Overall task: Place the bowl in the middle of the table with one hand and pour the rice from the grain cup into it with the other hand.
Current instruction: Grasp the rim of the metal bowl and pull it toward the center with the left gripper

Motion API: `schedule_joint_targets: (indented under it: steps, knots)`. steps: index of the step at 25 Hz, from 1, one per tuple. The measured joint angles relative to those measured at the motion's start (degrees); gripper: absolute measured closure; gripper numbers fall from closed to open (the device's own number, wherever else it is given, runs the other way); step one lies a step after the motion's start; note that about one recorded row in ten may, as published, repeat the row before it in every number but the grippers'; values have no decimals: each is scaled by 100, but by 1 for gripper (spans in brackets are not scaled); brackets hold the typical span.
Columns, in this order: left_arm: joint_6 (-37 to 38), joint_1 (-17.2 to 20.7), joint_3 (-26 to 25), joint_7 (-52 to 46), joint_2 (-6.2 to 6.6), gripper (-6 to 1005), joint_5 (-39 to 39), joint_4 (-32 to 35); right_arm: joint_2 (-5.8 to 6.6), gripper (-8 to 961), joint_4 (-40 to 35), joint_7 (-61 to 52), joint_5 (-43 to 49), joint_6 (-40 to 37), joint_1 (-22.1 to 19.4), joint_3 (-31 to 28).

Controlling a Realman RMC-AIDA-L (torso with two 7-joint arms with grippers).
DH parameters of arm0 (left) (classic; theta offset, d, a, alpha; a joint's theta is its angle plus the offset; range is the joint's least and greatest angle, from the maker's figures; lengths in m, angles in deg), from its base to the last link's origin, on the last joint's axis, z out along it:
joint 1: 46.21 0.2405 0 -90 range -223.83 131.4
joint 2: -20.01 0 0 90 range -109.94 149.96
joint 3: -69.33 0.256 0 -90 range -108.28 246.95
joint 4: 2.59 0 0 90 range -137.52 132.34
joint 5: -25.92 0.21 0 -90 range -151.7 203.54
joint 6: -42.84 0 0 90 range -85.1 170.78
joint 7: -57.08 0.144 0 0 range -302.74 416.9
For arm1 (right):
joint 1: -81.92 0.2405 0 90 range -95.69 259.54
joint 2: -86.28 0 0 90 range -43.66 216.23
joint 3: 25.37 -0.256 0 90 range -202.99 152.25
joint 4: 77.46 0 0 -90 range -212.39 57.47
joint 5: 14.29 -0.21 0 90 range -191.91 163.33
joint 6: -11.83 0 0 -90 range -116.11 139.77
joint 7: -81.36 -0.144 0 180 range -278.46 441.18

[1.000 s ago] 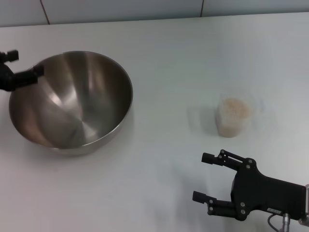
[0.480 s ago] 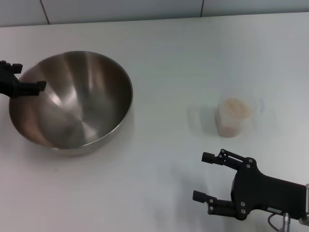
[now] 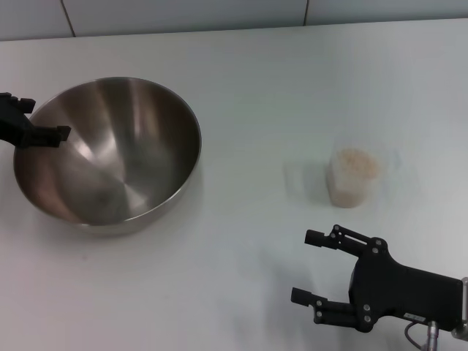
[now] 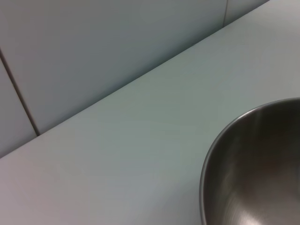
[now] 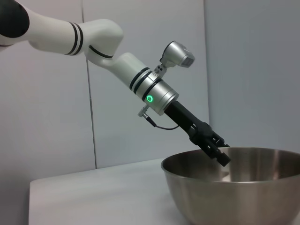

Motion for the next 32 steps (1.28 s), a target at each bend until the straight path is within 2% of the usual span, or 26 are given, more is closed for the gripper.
schedule_joint_targets:
  steps: [6,15,20,30,32]
  knots:
    - [12,1,208,-19,1,193,112,1,5,139,-5,0,0,4,15,-14]
    - [19,-58,198,-101,-4,198,119,9,5,139,-16,-1,0,4,46,-55]
    - [19,-111,212,-159,-4,425,167,9,10,140,-26,-1,0,1,52,-63]
    - [29,-142,208,-254,8,694,182,13,14,140,-36,-1,0,-9,52,-66]
    - [29,-144,203,-259,9,826,182,18,14,140,-36,-1,0,-7,52,-66]
